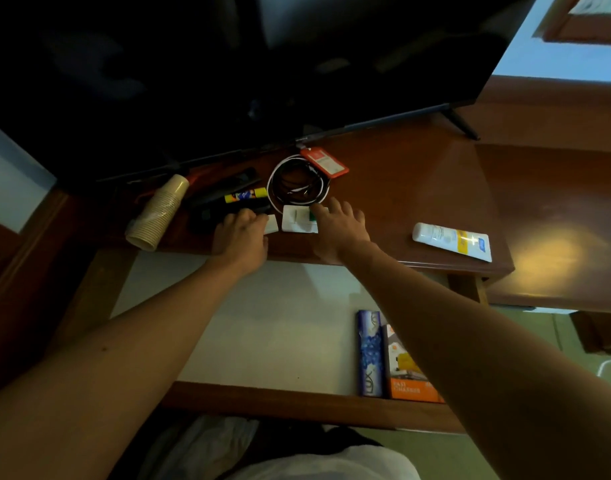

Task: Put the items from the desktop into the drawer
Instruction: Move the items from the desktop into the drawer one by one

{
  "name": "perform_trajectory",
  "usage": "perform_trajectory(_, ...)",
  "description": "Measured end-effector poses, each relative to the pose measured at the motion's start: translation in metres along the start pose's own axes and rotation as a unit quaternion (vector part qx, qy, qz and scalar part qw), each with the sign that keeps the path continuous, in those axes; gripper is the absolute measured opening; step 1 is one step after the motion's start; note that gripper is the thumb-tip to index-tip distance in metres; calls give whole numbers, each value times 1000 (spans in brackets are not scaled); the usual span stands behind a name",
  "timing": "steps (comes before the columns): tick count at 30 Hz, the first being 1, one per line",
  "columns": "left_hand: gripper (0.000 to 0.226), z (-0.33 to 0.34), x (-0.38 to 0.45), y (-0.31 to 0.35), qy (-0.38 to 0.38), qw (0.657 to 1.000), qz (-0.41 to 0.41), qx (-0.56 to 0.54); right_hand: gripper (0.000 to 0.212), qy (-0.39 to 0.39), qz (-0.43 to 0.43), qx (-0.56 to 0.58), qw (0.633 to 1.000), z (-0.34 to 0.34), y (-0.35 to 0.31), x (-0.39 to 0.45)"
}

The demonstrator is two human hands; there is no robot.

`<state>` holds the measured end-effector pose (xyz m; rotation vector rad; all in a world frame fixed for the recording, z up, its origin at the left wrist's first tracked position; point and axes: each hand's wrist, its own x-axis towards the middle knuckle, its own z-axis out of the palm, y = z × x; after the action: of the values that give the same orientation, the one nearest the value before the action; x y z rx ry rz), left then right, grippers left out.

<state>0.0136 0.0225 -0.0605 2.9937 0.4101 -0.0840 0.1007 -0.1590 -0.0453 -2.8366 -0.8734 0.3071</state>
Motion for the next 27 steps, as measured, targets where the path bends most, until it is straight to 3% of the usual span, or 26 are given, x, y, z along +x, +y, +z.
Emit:
perform_trajectory(5,48,0,7,-4,-11,1000,-8,-1,71,-55,-23,-2,998,-5,12,18)
perform_trajectory(11,51,-1,14,-3,-18,999,-29,-20,62,-42,-35,-29,998,-8,17,22)
perform_trajectory(18,48,-9,21,-2,-74,996,1,46,78,-39,-32,-82,995,-6,16,11)
perform_trajectory(23,46,-10,14,-1,-85,994,38,51,76,-35,-3,-41,999,-3,8,-4)
perform_trajectory(27,42,-6,-7,2,-21,997,70,30,83,4,77,61,995,12,-1,-38)
